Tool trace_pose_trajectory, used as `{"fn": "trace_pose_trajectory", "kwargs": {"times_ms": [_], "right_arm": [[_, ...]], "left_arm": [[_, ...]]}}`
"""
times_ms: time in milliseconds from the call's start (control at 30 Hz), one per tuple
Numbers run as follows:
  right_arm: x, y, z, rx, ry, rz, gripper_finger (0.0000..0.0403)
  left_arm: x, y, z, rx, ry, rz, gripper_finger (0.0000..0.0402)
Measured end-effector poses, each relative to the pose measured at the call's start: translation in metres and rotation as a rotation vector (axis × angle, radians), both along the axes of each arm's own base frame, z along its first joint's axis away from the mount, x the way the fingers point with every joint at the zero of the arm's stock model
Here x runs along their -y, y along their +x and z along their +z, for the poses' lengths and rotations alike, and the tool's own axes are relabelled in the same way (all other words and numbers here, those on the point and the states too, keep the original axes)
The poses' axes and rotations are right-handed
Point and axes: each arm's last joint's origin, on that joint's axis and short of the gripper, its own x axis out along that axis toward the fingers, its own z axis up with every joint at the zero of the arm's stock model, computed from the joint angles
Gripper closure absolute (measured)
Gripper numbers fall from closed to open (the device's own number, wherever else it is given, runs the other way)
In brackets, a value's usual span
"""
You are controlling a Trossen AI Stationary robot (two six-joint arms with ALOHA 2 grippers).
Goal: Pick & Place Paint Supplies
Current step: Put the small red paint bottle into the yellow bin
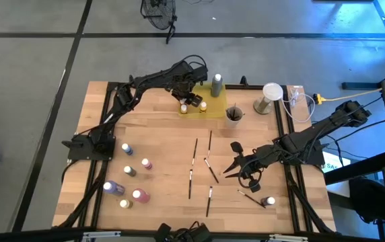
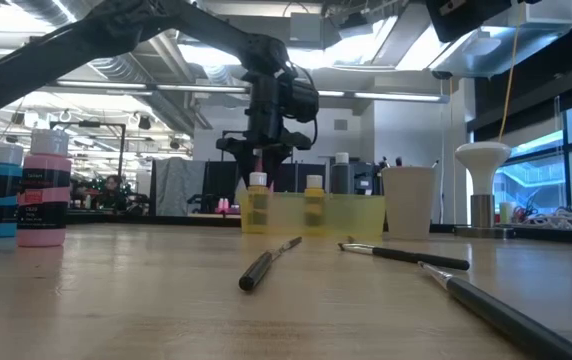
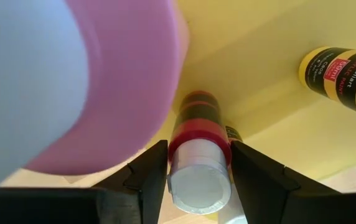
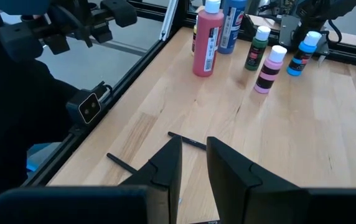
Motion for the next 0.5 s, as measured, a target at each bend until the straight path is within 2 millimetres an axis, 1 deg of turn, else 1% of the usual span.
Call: {"fn": "trace_pose_trajectory", "kwargs": {"times_ms": [267,500], "right_arm": [[0.0001,0.0,-0.0001,-0.005,0.011,-0.008,0.0325],[0.0004,-0.0007,-0.0016,-0.022,0.007,-0.01,0.0325]], "left_arm": [[0.0005,0.0005,0.0,0.007,-0.008,0.001,0.0235],[0.0049,0.0034,0.0,0.005,0.0,-0.002,0.0235]]}}
